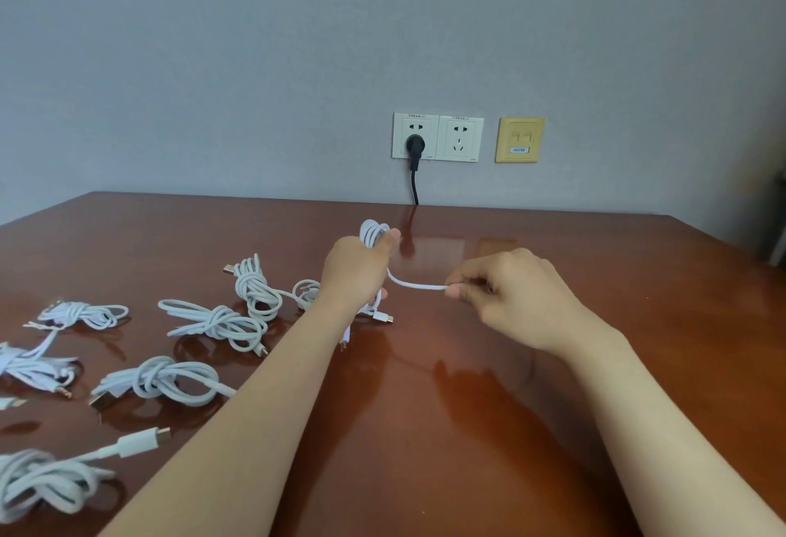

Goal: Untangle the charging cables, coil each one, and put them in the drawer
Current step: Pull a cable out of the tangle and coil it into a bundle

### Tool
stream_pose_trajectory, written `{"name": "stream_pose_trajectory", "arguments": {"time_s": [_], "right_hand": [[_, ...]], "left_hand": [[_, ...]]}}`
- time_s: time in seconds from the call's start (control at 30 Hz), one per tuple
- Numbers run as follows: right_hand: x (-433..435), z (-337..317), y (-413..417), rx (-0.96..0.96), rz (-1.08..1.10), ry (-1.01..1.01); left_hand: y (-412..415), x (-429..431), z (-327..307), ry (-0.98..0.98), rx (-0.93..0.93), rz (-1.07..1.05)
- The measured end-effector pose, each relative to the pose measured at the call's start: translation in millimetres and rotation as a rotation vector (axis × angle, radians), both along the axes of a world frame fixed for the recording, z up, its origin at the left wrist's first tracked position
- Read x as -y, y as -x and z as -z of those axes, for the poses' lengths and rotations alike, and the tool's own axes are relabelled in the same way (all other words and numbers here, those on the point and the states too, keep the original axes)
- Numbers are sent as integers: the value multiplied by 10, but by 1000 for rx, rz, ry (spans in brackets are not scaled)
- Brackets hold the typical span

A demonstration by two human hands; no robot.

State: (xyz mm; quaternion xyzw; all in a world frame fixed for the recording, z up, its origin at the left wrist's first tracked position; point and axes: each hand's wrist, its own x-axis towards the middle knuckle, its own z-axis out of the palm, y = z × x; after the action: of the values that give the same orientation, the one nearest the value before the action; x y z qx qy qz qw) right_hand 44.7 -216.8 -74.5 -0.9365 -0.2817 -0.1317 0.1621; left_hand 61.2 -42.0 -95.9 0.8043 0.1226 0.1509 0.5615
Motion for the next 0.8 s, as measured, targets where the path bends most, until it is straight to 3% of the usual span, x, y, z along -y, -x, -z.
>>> {"name": "stream_pose_trajectory", "arguments": {"time_s": [0.2,0.3,0.43,0.63,0.7,0.8], "right_hand": [[30,-9,-5,96,-8,-44],[38,-3,-10,89,-8,-95],[-21,50,-19,118,-63,-88],[-14,34,-60,182,-104,-261],[-1,19,-75,158,-80,-398],[4,15,-88,52,-76,-579]], "left_hand": [[43,48,-5,-235,15,-1],[55,70,-39,-126,53,29],[85,80,-86,235,53,116],[175,156,-68,-83,-114,262],[209,210,-60,-54,-153,400],[254,293,-81,152,-227,640]]}}
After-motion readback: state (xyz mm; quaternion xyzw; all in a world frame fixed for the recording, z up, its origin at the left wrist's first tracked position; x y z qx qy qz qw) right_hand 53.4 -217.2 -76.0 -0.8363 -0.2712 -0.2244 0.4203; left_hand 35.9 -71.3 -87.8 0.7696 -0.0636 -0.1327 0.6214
